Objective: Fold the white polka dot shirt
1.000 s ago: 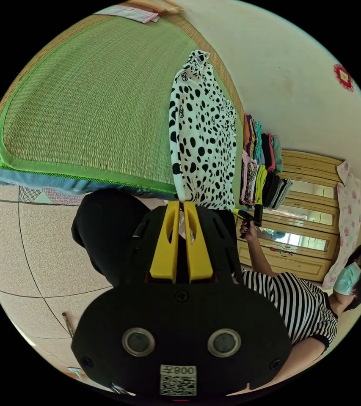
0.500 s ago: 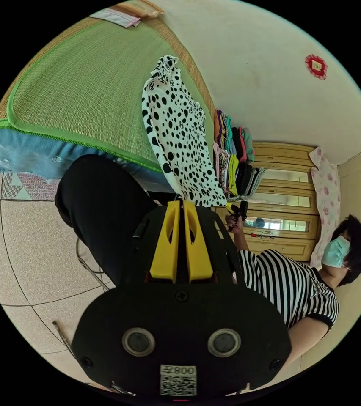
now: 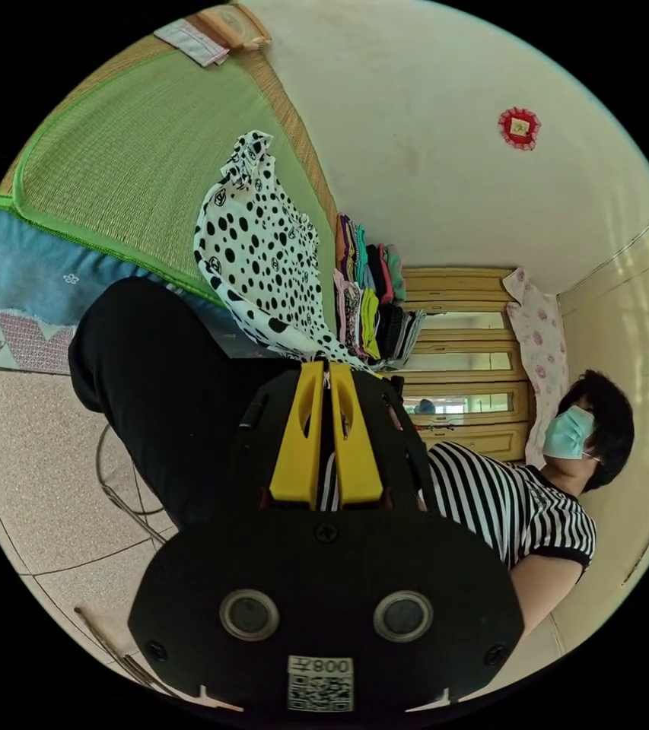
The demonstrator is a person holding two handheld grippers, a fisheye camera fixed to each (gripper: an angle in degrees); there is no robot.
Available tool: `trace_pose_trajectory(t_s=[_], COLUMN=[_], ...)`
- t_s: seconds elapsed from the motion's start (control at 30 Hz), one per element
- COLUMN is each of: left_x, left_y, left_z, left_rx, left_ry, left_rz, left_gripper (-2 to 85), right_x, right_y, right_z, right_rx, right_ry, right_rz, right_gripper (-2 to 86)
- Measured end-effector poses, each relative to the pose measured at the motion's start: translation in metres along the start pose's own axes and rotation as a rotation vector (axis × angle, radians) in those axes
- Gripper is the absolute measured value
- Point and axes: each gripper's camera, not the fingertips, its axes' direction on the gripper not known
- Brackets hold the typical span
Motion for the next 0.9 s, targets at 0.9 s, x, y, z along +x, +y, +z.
trace_pose_trajectory(t_s=[0.9], left_x=[0.016], left_y=[-0.359], left_z=[0.070], left_rx=[0.107], left_ry=[-0.091], left_rz=[0.037], left_gripper=[1.8], right_x=[0.041], right_y=[-0.353], right_z=[0.057], right_rx=[-0.045], right_ry=[0.142], right_rz=[0.004], right_gripper=[1.3])
